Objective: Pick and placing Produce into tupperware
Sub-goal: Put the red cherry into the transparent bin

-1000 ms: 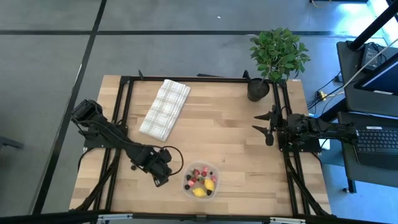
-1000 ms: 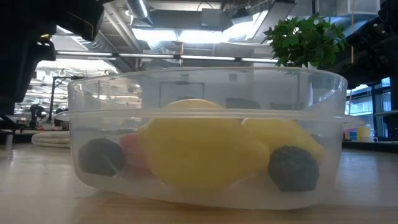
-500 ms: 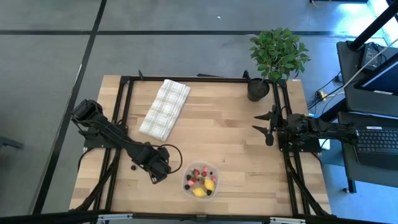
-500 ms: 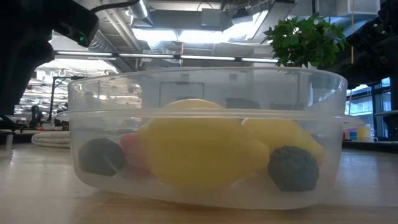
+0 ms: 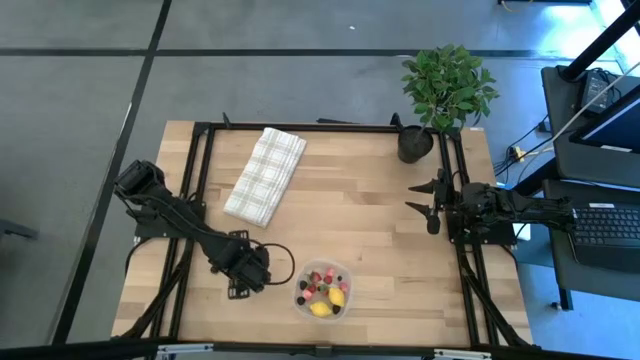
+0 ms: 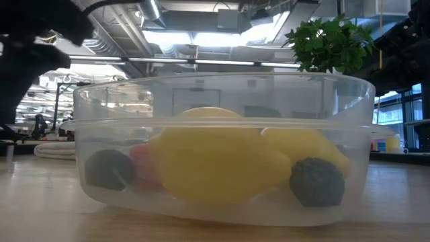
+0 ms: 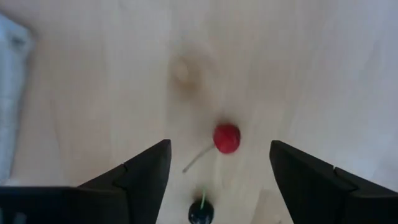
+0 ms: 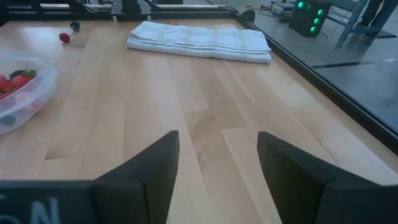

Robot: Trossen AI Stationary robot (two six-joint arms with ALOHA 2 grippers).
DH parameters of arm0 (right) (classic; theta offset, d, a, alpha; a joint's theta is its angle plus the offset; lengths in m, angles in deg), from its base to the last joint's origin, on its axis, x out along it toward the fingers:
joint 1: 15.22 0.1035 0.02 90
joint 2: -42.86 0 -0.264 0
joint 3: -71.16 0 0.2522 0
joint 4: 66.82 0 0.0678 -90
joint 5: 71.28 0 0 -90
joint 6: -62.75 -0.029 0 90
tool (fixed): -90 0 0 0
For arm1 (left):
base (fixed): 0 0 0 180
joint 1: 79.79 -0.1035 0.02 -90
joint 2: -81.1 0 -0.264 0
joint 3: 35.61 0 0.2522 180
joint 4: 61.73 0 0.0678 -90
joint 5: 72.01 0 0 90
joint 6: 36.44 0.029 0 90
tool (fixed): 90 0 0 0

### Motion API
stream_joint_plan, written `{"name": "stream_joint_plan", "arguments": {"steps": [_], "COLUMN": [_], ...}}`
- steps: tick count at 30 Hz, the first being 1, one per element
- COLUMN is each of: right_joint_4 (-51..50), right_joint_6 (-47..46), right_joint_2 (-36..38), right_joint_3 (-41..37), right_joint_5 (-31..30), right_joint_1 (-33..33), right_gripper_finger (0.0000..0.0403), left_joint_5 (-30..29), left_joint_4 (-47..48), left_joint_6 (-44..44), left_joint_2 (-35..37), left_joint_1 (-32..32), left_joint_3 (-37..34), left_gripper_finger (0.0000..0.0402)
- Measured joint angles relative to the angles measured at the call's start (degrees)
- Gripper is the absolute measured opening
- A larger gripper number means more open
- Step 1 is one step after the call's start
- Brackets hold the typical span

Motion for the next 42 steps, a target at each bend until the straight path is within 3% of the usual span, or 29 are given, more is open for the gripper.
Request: {"name": "stream_joint_plan", "arguments": {"steps": [26,42], "right_joint_4": [0.0,0.0], "right_joint_6": [0.3,0.3], "right_joint_2": [0.0,0.0], "right_joint_3": [0.0,0.0], "right_joint_5": [0.0,0.0], "right_joint_1": [0.0,0.0], "right_gripper_finger": [0.0219,0.0219], "left_joint_5": [1.1,0.5], "left_joint_4": [-18.7,-18.4], "left_joint_6": [0.5,0.5], "left_joint_2": [0.1,0.1], "left_joint_1": [2.8,2.7], "left_joint_3": [-14.5,-14.8], "left_gripper_finger": [0.0264,0.0181]}}
